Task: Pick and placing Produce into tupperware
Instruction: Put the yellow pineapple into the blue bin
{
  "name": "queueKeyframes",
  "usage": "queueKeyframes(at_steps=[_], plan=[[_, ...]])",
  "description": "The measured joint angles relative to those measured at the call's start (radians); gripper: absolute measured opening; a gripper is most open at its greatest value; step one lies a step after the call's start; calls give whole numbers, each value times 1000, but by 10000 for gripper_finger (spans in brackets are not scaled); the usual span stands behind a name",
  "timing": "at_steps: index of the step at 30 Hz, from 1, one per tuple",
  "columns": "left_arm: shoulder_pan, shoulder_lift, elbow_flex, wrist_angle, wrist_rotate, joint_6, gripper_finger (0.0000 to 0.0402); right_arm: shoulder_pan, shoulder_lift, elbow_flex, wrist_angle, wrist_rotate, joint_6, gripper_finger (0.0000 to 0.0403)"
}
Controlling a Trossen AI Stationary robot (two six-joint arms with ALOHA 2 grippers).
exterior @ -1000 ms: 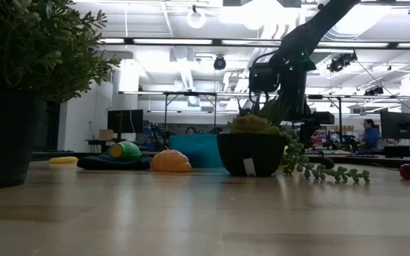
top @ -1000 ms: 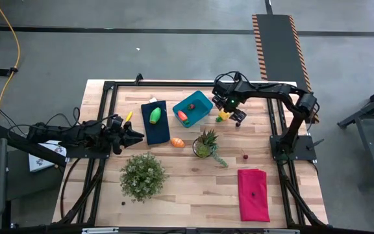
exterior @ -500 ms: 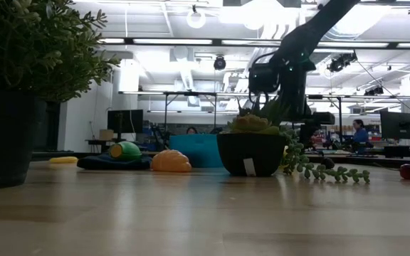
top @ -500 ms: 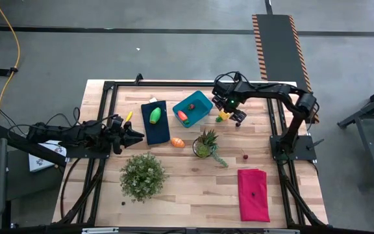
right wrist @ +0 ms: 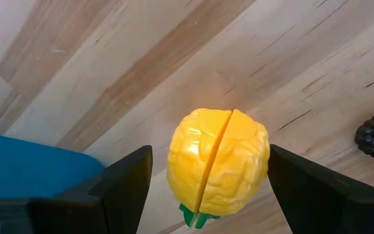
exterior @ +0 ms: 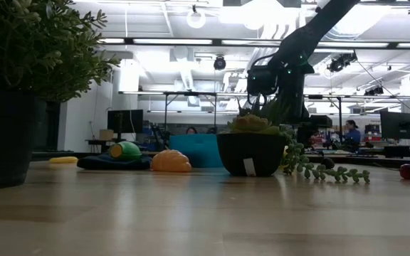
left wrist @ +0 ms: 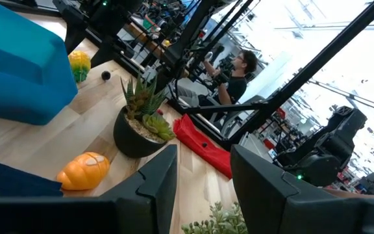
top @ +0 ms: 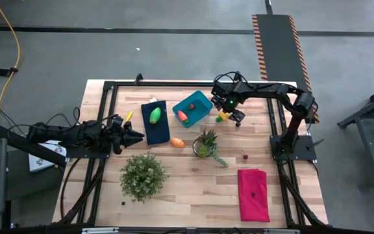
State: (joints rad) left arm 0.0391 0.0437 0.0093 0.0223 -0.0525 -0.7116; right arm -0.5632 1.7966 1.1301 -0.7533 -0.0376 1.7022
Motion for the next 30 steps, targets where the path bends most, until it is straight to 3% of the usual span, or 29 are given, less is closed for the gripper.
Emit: queueKeyframes(at_steps=[24, 30], plan=[[0, 0, 0, 0, 0, 0, 131, 0, 0, 0, 0, -16, 0, 286], [0, 0, 0, 0, 0, 0, 131, 0, 0, 0, 0, -16, 0, 268]])
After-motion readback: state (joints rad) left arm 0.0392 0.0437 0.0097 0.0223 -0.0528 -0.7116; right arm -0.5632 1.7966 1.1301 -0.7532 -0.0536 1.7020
